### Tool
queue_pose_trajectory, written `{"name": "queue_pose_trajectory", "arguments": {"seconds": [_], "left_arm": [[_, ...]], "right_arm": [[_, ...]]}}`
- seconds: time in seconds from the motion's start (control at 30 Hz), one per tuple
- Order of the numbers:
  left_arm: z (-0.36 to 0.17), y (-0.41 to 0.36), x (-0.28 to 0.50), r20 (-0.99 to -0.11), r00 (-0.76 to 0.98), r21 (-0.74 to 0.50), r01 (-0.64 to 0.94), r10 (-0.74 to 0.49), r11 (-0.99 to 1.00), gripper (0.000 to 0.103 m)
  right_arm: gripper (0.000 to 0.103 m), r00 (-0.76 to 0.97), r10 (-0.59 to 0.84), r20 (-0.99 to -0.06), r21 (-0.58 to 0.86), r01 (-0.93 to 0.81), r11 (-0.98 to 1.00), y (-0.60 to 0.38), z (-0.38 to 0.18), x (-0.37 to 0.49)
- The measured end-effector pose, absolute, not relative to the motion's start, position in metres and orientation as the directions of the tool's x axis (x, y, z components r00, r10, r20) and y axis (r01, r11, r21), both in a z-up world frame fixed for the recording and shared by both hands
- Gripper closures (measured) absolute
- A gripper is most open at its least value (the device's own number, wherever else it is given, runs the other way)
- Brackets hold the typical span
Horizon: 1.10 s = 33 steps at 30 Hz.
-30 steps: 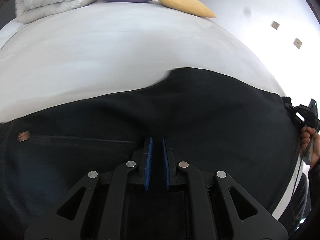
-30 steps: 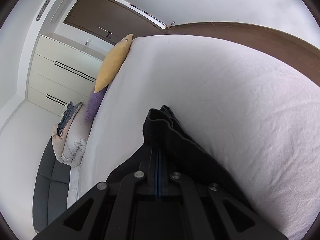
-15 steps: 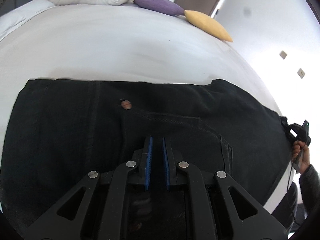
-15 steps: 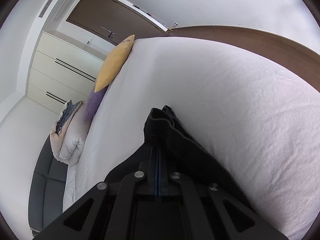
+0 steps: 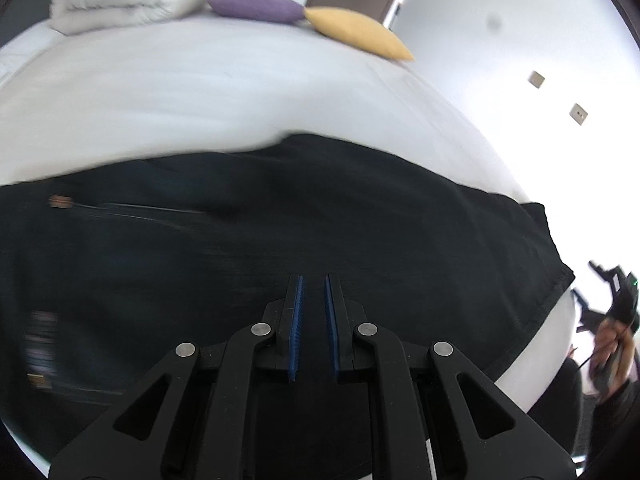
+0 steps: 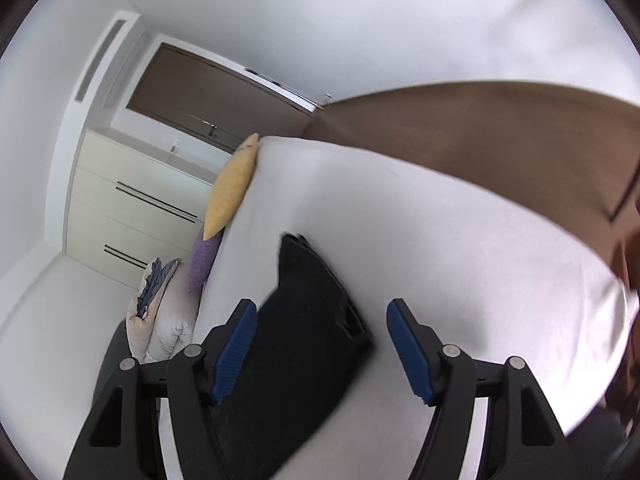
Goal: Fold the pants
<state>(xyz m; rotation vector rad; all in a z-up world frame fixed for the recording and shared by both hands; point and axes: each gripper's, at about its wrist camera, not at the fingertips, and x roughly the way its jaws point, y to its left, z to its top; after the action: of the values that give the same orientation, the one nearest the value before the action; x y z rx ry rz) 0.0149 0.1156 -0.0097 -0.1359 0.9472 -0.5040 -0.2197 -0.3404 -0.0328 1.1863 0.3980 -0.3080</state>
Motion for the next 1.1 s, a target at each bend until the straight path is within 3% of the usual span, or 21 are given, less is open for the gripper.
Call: {"name": "queue_pose_trajectory", "arguments": {"seconds": [0.03,0.1,0.37,0.57,0.67,0.73,0.93,1.1], "left_arm": [[-0.017,0.105,0.017,-0.758,0.449,-0.333,0.356,-0.473,0.873,0.093],[-0.03,0.092,0.02,-0.791,0.419,-0.31,0.352,-0.445,0.883,0.093],[-0.046,0.116,0.017,-0.732,0.404,-0.444,0.33,-0.549,0.833,0.093],[-0.055,0.104,0.021,-0.734,0.417,-0.422,0.339,-0.536,0.841,0.093],[-0.063,0.096,0.029,-0.727,0.414,-0.438,0.335,-0.548,0.834,0.093],[-0.065,0.095,0.031,-0.723,0.414,-0.445,0.333,-0.553,0.831,0.093],[-0.064,0.105,0.029,-0.714,0.413,-0.461,0.331,-0.565,0.824,0.093],[-0.066,0.11,0.029,-0.71,0.416,-0.467,0.326,-0.569,0.822,0.093]], "right_arm": [[0.046,0.887,-0.013,-0.462,0.836,0.44,0.328,-0.339,-0.041,-0.22],[0.05,0.883,-0.034,-0.468,0.83,0.452,0.328,-0.337,-0.047,-0.22],[0.05,0.866,0.03,-0.499,0.824,0.464,0.325,-0.331,-0.044,-0.195],[0.053,0.862,0.036,-0.506,0.819,0.466,0.335,-0.329,-0.046,-0.172],[0.072,0.873,0.034,-0.487,0.843,0.46,0.281,-0.338,-0.055,-0.167],[0.092,0.865,0.038,-0.5,0.837,0.472,0.275,-0.341,-0.059,-0.161],[0.093,0.858,0.002,-0.514,0.816,0.489,0.307,-0.336,-0.053,-0.16],[0.092,0.821,-0.045,-0.569,0.655,0.486,0.579,-0.29,-0.011,-0.135]]}}
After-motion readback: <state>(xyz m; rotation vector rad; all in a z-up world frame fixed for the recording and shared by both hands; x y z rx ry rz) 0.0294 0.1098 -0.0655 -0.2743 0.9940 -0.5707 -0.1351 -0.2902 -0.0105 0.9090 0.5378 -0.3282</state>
